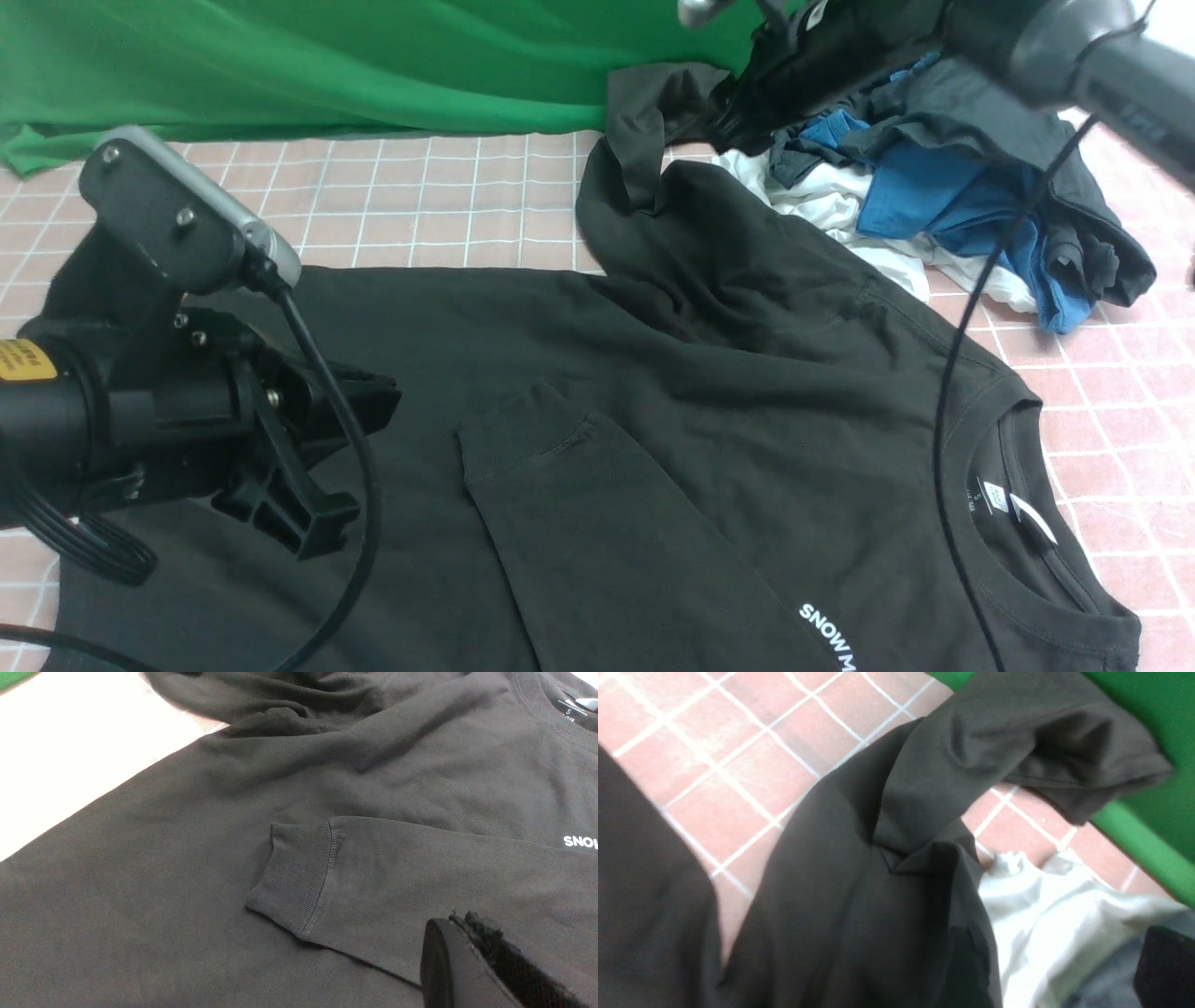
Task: Fold a long-sleeved shirt over a pink coffee tablecloth.
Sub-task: 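Pull a dark sweatshirt from the pile and spread it flat on the table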
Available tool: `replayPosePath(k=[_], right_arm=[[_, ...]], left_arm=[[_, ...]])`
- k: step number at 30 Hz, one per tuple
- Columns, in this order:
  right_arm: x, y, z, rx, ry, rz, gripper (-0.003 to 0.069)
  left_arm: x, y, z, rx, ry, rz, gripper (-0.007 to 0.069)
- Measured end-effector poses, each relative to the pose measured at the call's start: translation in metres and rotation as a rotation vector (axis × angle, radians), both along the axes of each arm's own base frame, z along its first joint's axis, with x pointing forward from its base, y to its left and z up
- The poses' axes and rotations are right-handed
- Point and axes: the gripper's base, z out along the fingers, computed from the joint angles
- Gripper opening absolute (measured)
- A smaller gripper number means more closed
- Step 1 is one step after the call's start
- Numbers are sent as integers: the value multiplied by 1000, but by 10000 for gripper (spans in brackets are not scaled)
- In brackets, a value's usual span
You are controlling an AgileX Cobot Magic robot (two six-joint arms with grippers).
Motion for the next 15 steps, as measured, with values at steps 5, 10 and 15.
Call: replayPosePath(k=[5,10,15], right_arm=[[10,5,-30,26,19,-4,488],[14,7,-45,34,21,5,488],[15,10,-54,56,40,17,464]], left_arm=[[-3,-1,-2,3,36,-20,17],[-5,-2,-3,-14,65,-31,17],[-6,-3,-3,-15,72,-35,17]])
